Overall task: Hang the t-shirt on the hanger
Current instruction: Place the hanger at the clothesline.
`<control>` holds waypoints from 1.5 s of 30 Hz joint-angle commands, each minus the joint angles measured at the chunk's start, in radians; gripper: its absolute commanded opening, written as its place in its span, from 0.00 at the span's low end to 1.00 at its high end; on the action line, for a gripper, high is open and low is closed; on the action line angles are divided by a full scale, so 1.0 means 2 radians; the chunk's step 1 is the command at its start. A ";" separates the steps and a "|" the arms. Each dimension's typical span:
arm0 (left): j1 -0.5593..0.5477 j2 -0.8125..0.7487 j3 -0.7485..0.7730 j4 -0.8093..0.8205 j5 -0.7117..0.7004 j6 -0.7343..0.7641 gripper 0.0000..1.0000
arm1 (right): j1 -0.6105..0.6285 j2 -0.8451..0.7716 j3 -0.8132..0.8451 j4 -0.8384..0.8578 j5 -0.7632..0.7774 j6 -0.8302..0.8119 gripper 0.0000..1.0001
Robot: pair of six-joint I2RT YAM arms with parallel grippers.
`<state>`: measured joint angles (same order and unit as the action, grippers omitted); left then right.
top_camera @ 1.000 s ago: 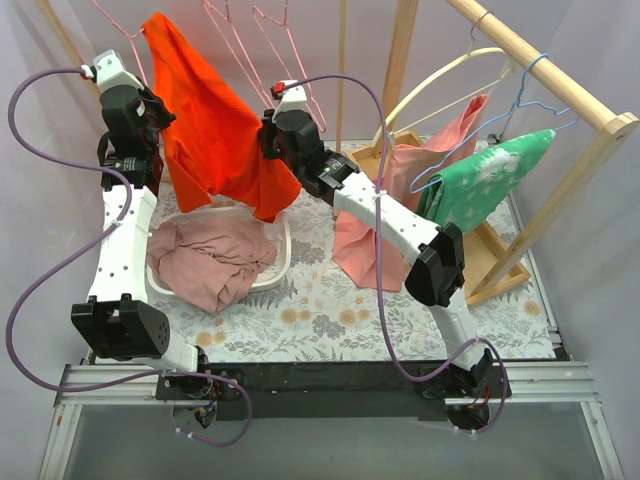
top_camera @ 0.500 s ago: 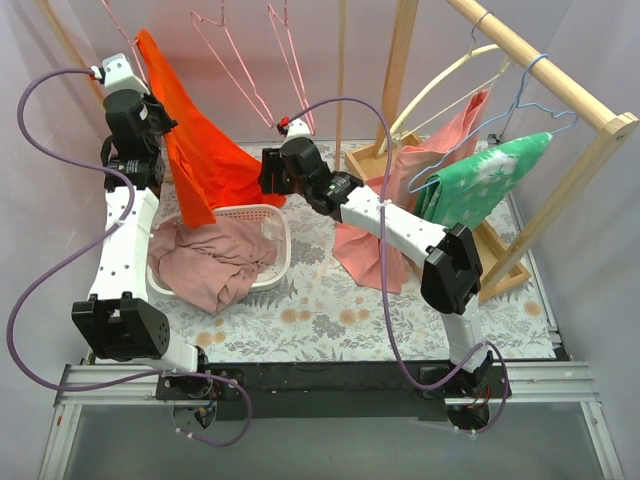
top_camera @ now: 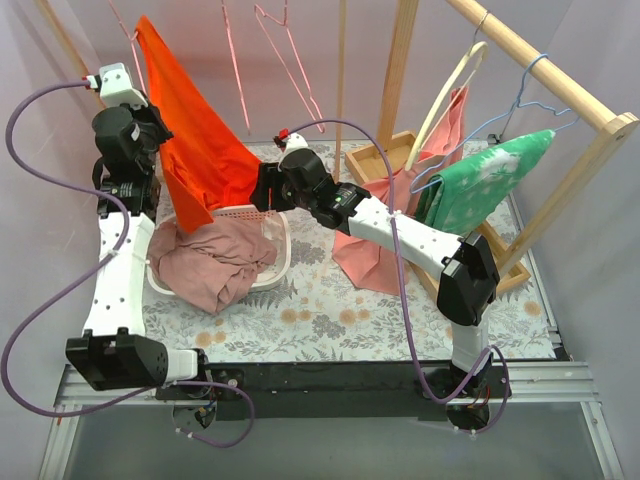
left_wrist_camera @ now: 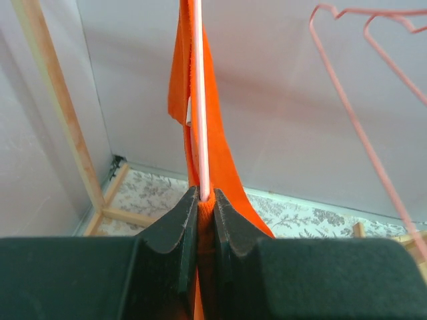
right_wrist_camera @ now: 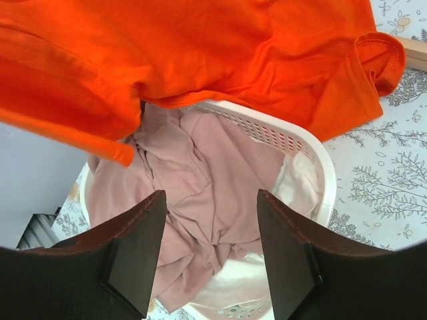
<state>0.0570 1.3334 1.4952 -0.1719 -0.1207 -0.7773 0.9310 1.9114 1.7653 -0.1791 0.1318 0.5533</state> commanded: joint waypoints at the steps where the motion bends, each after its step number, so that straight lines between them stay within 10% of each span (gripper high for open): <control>1: 0.001 -0.049 0.008 0.049 0.005 0.029 0.00 | 0.003 -0.018 0.006 0.024 -0.011 0.005 0.64; 16: 0.004 0.081 0.144 0.041 0.053 0.057 0.00 | 0.007 -0.028 0.002 0.020 -0.021 -0.004 0.65; 26: 0.008 0.080 0.090 0.041 0.054 -0.005 0.00 | 0.008 -0.033 0.006 0.014 -0.025 -0.014 0.66; 33: 0.007 0.044 0.087 0.033 -0.017 -0.052 0.64 | 0.008 -0.040 -0.001 0.014 -0.023 -0.017 0.67; 35: 0.007 0.039 0.098 0.019 -0.045 -0.062 0.98 | 0.008 -0.042 -0.004 0.014 -0.023 -0.017 0.67; 45: -0.004 0.002 0.175 -0.097 0.005 -0.193 0.98 | 0.008 -0.052 -0.001 -0.019 0.004 -0.024 0.72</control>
<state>0.0643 1.4017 1.7798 -0.2729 -0.2012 -1.0473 0.9428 1.8744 1.7592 -0.1936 0.1024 0.5240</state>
